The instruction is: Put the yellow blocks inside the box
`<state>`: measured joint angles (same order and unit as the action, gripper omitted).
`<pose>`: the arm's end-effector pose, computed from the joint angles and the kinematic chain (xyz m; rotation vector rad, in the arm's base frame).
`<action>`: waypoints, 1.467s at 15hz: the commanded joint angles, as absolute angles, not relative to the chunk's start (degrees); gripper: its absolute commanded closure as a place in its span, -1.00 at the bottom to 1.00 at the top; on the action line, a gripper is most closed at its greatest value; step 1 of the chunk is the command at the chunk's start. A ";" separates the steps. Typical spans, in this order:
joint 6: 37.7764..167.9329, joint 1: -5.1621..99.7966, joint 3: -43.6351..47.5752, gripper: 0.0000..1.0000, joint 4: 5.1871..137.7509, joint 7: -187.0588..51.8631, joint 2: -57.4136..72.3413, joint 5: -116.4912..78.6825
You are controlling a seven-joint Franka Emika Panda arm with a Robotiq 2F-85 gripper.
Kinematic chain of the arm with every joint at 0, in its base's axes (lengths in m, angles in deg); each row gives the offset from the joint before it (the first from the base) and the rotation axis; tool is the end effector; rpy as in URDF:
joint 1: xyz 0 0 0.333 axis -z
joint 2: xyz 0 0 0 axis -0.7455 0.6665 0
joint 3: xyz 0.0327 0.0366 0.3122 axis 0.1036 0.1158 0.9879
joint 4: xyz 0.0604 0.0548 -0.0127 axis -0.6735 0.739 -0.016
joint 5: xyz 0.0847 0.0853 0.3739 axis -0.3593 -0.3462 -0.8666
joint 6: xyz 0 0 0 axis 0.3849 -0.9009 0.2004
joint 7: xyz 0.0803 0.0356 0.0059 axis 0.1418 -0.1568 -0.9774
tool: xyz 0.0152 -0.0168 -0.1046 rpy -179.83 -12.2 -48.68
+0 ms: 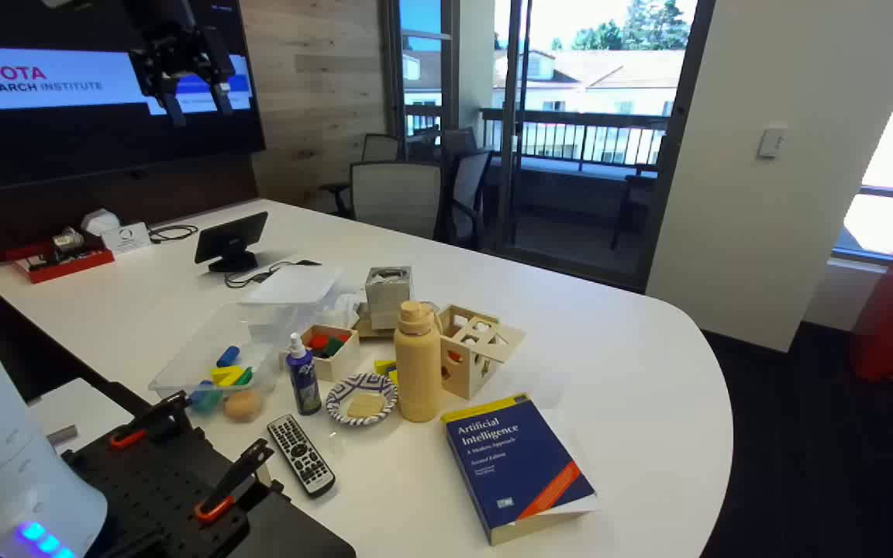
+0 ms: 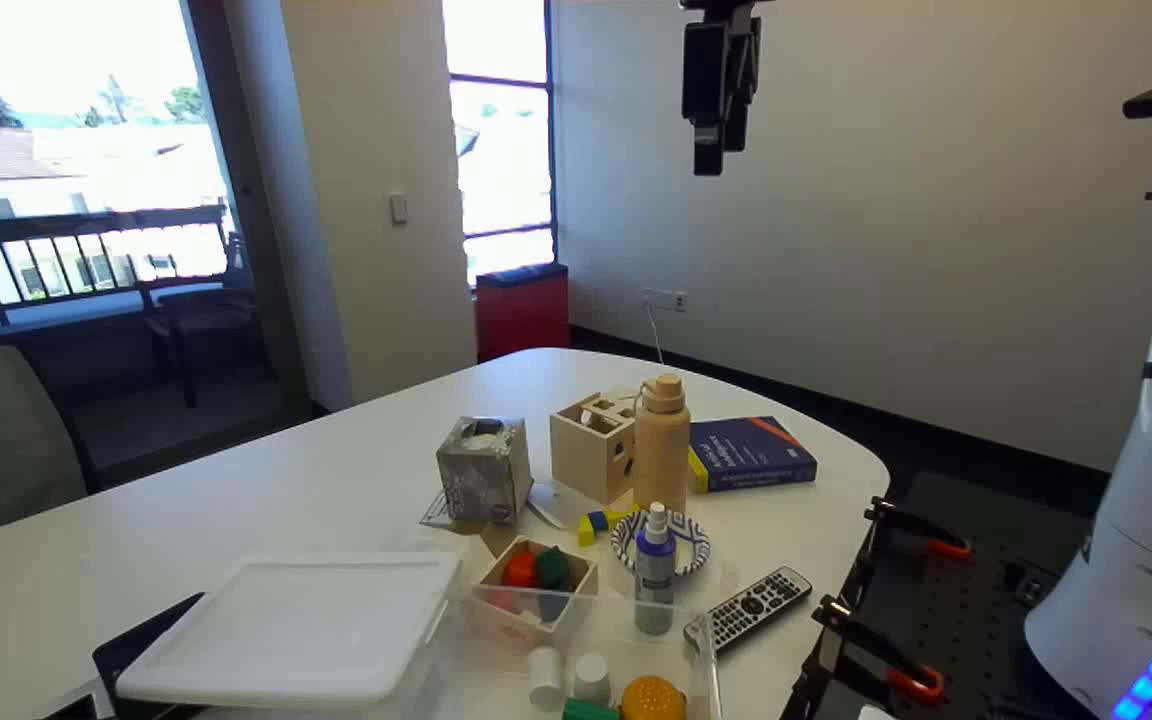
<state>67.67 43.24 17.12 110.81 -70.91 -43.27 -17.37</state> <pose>0.3590 0.1101 0.5644 2.9378 0.3533 0.0723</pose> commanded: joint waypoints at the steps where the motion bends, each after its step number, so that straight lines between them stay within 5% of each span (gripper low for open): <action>1: 67.53 42.14 16.30 -1.00 110.69 -70.40 -43.09 -16.87; 15: 94.66 49.78 -4.99 -1.00 118.83 -83.81 -19.29 -32.25; 22: 103.37 55.34 -5.56 -1.00 123.03 -88.40 -3.22 -40.00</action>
<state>100.05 53.32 -6.58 122.02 -87.17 -7.53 -37.78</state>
